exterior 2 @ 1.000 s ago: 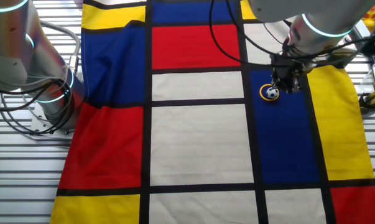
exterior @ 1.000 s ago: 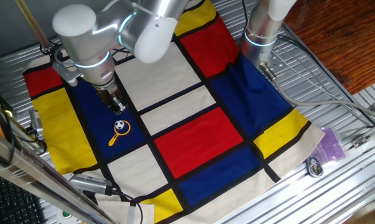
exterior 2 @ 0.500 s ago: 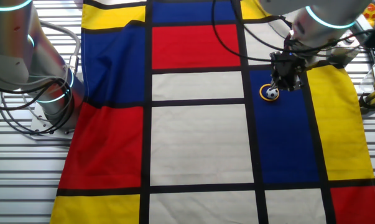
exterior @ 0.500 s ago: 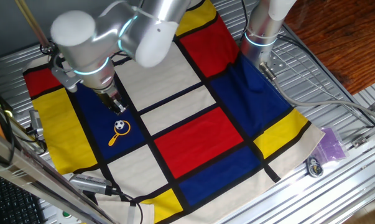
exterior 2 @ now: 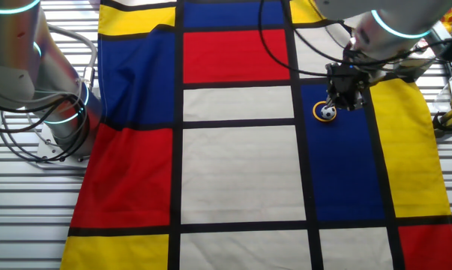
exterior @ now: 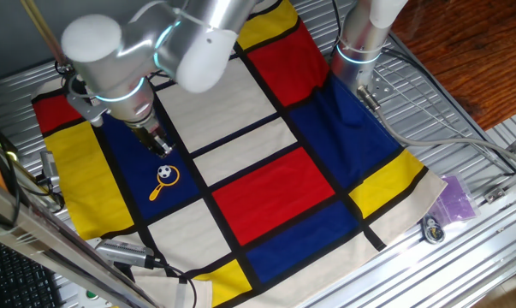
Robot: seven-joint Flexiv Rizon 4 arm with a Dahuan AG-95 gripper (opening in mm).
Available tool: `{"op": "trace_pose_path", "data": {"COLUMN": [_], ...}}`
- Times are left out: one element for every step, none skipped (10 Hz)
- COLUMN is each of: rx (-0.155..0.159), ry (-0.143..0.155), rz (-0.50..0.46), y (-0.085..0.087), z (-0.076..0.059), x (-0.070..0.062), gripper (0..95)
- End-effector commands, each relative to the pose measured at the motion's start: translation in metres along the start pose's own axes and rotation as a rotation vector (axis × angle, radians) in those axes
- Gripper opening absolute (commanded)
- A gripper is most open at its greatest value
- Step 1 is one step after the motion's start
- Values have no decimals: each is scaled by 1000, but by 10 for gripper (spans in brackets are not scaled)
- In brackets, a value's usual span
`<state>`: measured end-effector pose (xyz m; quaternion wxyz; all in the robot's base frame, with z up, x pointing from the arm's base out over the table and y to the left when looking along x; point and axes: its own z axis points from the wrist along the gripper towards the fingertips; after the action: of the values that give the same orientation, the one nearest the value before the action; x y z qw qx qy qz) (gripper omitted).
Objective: Remove the bubble ring from the ball
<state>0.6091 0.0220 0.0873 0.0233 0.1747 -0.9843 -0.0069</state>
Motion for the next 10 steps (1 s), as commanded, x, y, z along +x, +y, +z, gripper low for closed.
{"op": "trace_pose_path", "data": {"rx": [-7,-7,-8,-9,-8,-8,-7,-6,-5,-4], "ry": [8,7,6,4,5,4,3,0,-6,-6], "rz": [-24,-35,-51,-59,-61,-60,-65,-69,-74,-74], "y": [-1,-3,-5,-6,-7,-7,-6,-7,-7,-6], "z": [2,7,12,17,20,23,31,35,40,43], "x": [-7,-11,-13,-14,-16,-18,-20,-21,-22,-23], "gripper": [190,190,190,380,380,380,380,380,380,380]}}
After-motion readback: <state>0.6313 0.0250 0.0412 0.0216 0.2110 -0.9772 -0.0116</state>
